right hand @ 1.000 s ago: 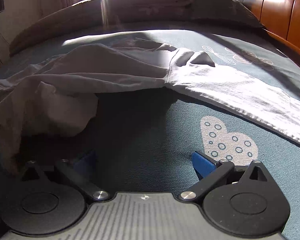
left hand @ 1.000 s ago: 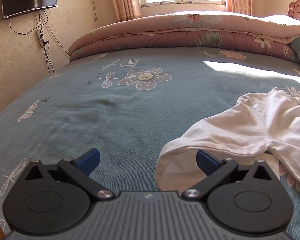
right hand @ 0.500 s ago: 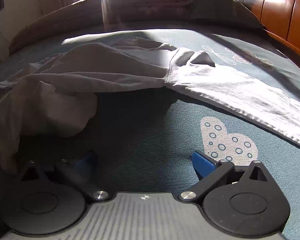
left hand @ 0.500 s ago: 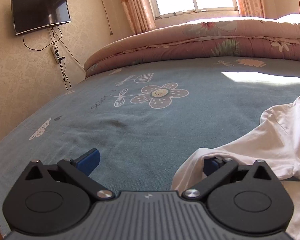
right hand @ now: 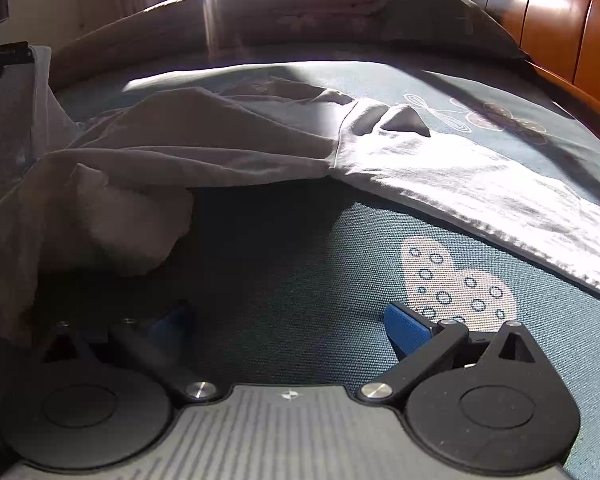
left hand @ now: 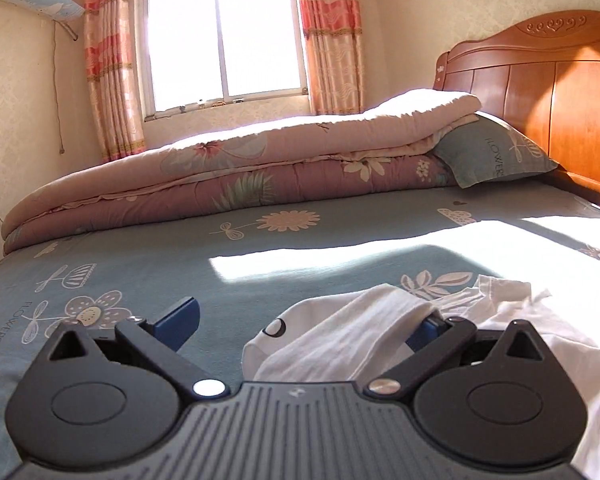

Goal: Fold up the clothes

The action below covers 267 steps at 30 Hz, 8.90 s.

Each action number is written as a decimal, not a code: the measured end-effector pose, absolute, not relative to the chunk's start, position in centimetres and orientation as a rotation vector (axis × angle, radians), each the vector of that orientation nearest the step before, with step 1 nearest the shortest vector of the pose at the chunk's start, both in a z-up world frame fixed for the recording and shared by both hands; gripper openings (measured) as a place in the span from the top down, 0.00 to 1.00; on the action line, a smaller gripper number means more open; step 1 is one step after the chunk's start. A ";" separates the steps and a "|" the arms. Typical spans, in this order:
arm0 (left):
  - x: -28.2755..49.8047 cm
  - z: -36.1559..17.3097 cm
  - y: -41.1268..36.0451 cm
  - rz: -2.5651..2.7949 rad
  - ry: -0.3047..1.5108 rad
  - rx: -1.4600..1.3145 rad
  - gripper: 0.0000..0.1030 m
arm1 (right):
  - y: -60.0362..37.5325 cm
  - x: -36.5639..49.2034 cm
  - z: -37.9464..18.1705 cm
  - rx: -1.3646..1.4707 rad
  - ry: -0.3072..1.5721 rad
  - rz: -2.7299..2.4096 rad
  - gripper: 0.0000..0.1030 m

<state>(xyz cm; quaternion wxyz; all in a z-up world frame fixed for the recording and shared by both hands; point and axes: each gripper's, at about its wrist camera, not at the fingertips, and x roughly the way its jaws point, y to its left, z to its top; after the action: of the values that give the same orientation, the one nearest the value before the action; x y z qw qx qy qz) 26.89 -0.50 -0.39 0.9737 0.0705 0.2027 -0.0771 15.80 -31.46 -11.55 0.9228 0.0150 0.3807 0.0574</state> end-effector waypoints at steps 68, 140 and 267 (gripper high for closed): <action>25.4 -12.7 11.1 -0.309 0.813 -0.926 0.11 | -31.5 15.0 -11.8 0.034 0.751 0.121 0.00; 24.4 -12.5 11.2 -0.158 0.842 -0.735 0.91 | -31.1 14.9 -11.7 0.030 0.737 0.089 0.00; 38.2 -9.2 8.0 -0.091 0.848 -0.149 0.31 | -30.0 17.8 -11.1 0.024 0.859 0.011 0.00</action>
<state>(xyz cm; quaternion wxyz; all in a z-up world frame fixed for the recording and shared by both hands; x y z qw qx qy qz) 38.19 8.04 -9.17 0.9078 -0.0720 0.4107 -0.0440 17.84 -30.04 -11.13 0.9092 0.0116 0.4162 0.0052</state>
